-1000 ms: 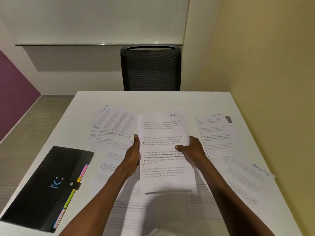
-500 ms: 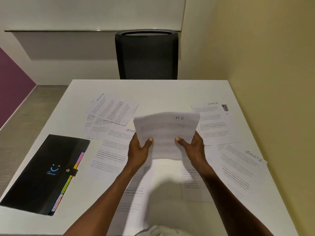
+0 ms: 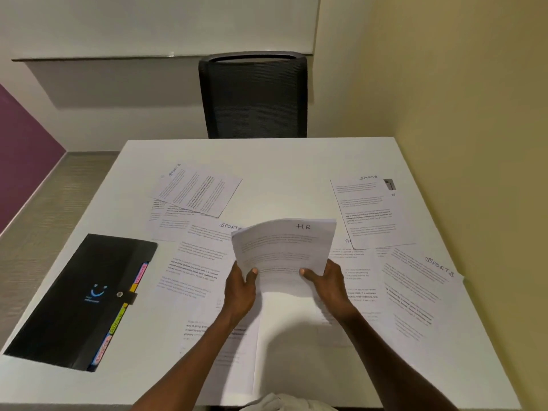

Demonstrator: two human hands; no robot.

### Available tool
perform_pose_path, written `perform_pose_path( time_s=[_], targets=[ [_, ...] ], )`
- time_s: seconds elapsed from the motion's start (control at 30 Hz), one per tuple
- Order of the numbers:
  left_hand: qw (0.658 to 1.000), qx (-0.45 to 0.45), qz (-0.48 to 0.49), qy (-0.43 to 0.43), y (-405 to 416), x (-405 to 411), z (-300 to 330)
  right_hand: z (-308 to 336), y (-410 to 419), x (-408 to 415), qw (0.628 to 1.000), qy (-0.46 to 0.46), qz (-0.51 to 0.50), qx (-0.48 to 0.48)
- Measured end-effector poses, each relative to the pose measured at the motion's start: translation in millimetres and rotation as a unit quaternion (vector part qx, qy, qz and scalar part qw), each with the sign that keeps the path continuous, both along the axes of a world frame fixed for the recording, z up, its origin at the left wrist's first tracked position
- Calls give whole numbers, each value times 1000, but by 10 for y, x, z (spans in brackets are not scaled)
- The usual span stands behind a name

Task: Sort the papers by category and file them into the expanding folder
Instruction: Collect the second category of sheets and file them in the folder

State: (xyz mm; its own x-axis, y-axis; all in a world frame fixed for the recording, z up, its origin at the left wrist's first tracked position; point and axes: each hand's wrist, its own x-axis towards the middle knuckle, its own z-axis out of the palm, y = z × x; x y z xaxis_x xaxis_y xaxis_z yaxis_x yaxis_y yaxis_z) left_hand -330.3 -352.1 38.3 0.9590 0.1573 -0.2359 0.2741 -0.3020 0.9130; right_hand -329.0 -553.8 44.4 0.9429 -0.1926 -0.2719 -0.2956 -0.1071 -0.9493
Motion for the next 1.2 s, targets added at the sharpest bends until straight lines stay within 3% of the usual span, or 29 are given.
perform_pose_path(
  time_s=[0.47,0.53,0.7,0.87,1.03,1.2],
  targets=[
    [998,10,52,23,-71,-57,-20,-227,86,-59,998,51,-1,-38],
    [998,16,39,48,-62,-73,-53,-229,84,-83,997,63,26,-42],
    [997,49,-39,54,64,183,139,101,-24,164,999,-7,26,-40],
    [987,-34,-126,92,214,512,330,332,-91,441,1000,-17,-6,2],
    [991,-107,-37,72,188,735,429,344,-80,536,1000,3,2,-1],
    [999,-37,17,-36,-15,671,572,496,-27,577,999,-43,-25,-13]
  ],
)
